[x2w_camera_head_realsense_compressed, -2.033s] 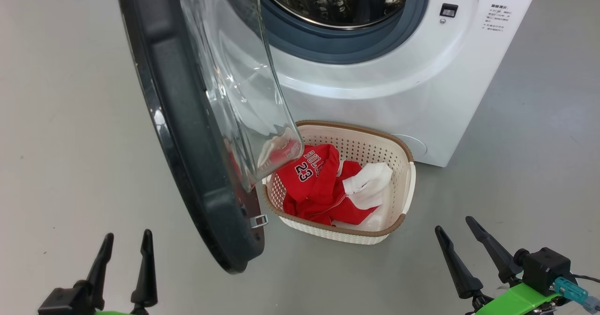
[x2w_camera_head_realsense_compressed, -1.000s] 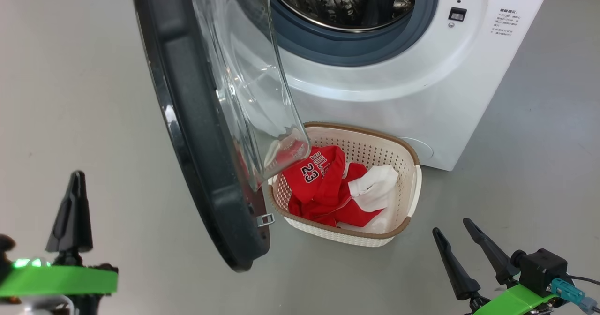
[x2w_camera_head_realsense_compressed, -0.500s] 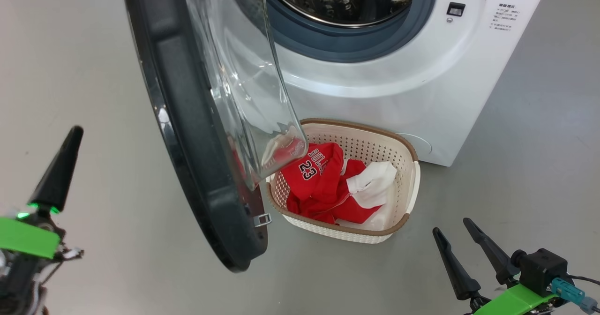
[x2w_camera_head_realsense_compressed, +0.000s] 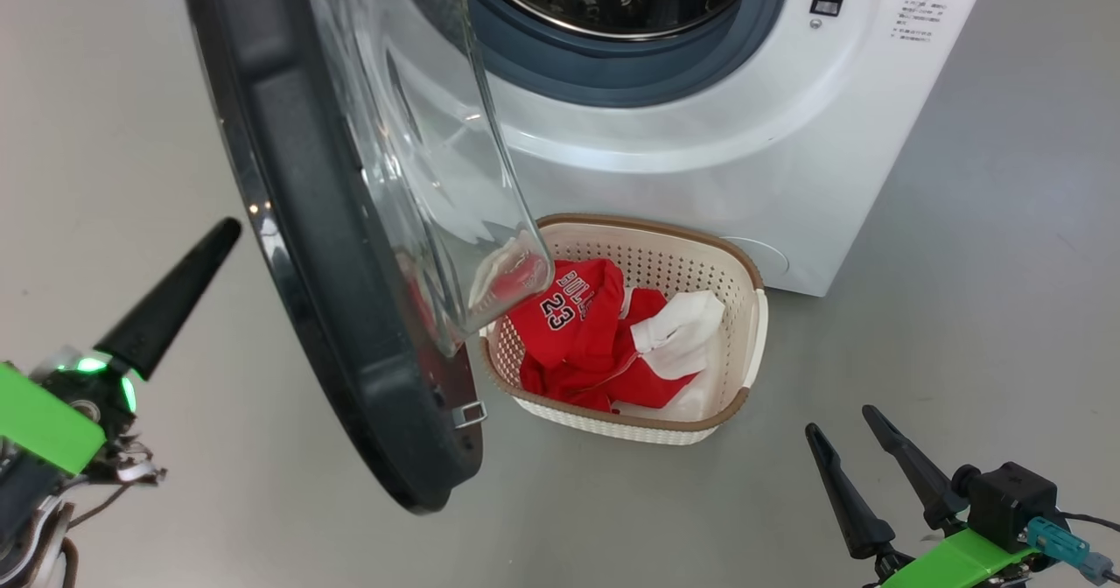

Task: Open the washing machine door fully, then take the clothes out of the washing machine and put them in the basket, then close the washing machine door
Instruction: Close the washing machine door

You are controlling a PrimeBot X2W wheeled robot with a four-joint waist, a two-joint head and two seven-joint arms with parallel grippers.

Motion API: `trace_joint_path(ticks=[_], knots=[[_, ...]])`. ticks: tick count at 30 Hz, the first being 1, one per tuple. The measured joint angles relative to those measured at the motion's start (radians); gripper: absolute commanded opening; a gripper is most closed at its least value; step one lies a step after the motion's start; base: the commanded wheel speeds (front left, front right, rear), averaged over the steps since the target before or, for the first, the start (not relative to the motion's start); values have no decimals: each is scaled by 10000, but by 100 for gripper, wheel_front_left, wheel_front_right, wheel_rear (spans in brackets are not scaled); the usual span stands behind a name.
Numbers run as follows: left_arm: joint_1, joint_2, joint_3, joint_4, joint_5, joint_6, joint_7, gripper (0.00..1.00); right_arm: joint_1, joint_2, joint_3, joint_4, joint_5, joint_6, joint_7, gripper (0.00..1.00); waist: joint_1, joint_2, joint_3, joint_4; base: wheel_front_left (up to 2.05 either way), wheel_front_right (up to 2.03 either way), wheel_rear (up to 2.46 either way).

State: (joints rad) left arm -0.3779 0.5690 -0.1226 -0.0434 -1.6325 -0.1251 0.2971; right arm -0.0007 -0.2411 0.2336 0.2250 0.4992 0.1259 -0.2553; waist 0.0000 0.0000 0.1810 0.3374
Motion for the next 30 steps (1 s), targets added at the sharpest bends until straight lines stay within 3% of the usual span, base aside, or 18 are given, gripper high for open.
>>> trace_joint_path(ticks=[16, 30], knots=[[-453, -364, 115, -485, -209, 4, 1490, 0, -84, 148, -21, -2, 0, 0, 0, 100, 0, 0, 166, -312, 0, 0, 0], [-1777, -1225, -583, -188, 780, 4, 1413, 0, -467, 299, -142, -35, 0, 0, 0, 100, 0, 0, 505, -866, 0, 0, 0]])
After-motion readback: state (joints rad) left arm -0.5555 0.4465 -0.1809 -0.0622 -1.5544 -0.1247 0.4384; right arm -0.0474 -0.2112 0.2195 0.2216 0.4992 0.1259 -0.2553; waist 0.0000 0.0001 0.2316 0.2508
